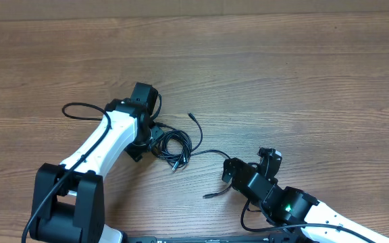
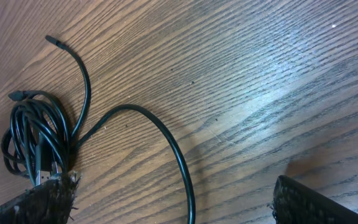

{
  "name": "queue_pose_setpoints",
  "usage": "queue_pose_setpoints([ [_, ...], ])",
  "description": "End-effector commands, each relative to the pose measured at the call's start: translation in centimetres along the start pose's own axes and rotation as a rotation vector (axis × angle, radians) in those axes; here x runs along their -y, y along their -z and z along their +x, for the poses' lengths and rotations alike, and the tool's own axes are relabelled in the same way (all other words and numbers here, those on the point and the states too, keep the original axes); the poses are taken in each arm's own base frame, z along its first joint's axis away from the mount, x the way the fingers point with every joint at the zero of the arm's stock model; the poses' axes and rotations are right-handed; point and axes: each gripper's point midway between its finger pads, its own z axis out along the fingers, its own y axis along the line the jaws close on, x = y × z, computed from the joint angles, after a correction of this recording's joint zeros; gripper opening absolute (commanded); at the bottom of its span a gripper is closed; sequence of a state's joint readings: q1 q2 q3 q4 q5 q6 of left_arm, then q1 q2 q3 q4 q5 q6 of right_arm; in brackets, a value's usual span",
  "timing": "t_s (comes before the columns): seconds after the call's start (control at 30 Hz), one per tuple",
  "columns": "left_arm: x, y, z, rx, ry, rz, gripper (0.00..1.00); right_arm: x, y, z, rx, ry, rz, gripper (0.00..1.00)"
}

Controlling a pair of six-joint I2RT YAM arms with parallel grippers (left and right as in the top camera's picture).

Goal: Untangle cables

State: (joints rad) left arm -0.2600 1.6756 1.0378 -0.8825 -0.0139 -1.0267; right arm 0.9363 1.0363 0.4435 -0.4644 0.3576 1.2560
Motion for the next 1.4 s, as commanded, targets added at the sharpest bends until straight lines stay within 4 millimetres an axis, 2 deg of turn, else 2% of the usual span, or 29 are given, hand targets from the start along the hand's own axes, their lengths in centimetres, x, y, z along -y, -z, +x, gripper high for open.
queue_pose_setpoints([
  [0.0, 0.0, -0.7, 0.2, -0.007, 0.025, 0.018, 0.64, 0.0, 0.0, -0.3, 0.013, 0.005, 0.002, 1.0],
  [0.2, -1.0, -1.6, 1.3, -0.028, 0.016, -0.01, 0.61, 0.1, 0.0, -0.3, 0.012, 0.007, 0.006, 1.0],
  [0.3, -1.7, -2.2, 2.0, -0.041, 0.014, -0.032, 0.5, 0.0, 0.0, -0.2, 0.008, 0.006, 0.004, 1.0],
  [0.43, -2.7, -3.0, 2.9, -0.056, 0.035, -0.061, 0.5, 0.1, 0.0, -0.2, 0.008, 0.007, 0.005, 1.0],
  [0.63, -2.8, -4.1, 3.9, -0.065, 0.018, -0.045, 0.5, 0.1, 0.0, -0.2, 0.008, 0.006, 0.005, 1.0],
  [0.7, -3.0, -4.4, 4.2, -0.067, 0.026, -0.048, 0.46, 0.1, 0.0, -0.2, 0.008, 0.006, 0.004, 1.0],
  [0.77, -3.2, -4.6, 4.5, -0.069, 0.043, -0.055, 0.36, 0.1, 0.0, -0.2, 0.008, 0.007, 0.005, 1.0],
  [0.8, -3.3, -4.8, 4.6, -0.069, 0.046, -0.055, 0.29, 0.1, 0.0, -0.2, 0.008, 0.007, 0.005, 1.0],
  [0.87, -3.3, -4.9, 4.8, -0.067, 0.039, -0.055, 0.06, 0.0, 0.0, -0.2, 0.009, 0.005, 0.001, 1.0],
  [1.0, -3.1, -4.7, 4.6, -0.066, -0.002, -0.049, 0.04, 0.0, 0.0, -0.2, 0.008, 0.006, 0.002, 1.0],
  [1.07, -2.9, -4.2, 4.2, -0.067, -0.108, -0.041, 0.04, 0.0, 0.1, -0.2, 0.009, 0.007, 0.001, 1.0],
  [1.17, -2.5, -2.3, 3.1, -0.053, -0.276, -0.046, 0.04, -0.5, 0.5, -0.4, 0.009, 0.066, -0.025, 1.0],
  [1.27, -1.4, 0.8, 2.3, -0.027, -0.408, -0.017, 0.04, -1.4, 1.4, -0.8, 0.02, 0.145, -0.078, 0.98],
  [1.37, 0.5, 4.5, 1.8, 0.026, -0.54, 0.065, 0.04, -3.4, 2.7, -0.6, -0.002, 0.237, -0.179, 0.98],
])
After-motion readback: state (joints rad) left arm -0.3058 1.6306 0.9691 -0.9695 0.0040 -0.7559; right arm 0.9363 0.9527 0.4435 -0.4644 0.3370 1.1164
